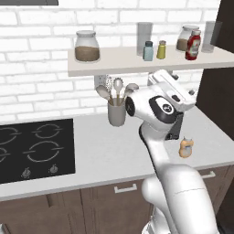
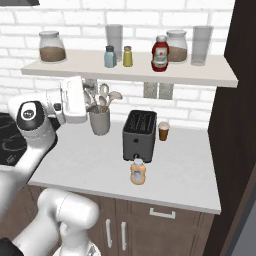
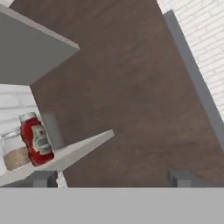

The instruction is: Put the shaker and condiment bottle from the counter next to their counterparts in the cabinet.

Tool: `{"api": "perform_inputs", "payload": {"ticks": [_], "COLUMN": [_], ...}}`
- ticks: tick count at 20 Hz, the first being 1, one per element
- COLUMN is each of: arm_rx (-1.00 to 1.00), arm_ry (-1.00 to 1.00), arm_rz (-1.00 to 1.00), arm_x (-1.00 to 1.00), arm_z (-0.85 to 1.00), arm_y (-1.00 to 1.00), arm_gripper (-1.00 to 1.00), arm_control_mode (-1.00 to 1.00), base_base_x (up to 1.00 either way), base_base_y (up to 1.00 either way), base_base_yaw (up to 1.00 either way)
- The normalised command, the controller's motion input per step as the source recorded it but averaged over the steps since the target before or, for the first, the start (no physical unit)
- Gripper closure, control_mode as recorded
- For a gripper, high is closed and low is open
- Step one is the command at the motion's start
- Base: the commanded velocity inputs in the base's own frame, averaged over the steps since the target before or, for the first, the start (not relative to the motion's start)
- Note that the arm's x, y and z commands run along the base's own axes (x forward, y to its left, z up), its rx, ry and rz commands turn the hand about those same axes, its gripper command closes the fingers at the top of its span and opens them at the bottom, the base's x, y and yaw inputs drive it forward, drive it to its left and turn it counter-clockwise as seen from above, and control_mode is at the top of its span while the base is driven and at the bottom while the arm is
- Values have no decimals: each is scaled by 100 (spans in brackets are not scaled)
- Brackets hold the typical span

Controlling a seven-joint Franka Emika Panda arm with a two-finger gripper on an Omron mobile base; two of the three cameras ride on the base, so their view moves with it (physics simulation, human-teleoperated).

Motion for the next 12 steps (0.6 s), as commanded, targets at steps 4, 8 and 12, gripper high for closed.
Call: {"api": "perform_inputs", "payload": {"ticks": [4, 8, 12], "arm_rx": [0, 0, 0], "arm_ry": [0, 1, 3], "arm_rz": [-29, -20, -17], "arm_x": [-3, 0, 0], "arm_z": [-76, -72, -72], "arm_y": [-39, -34, -29], "arm_gripper": [-100, -100, -100], "arm_control_mode": [-100, -100, -100], "base_base_x": [0, 0, 0], "base_base_y": [0, 0, 0], "base_base_yaw": [0, 0, 0]}}
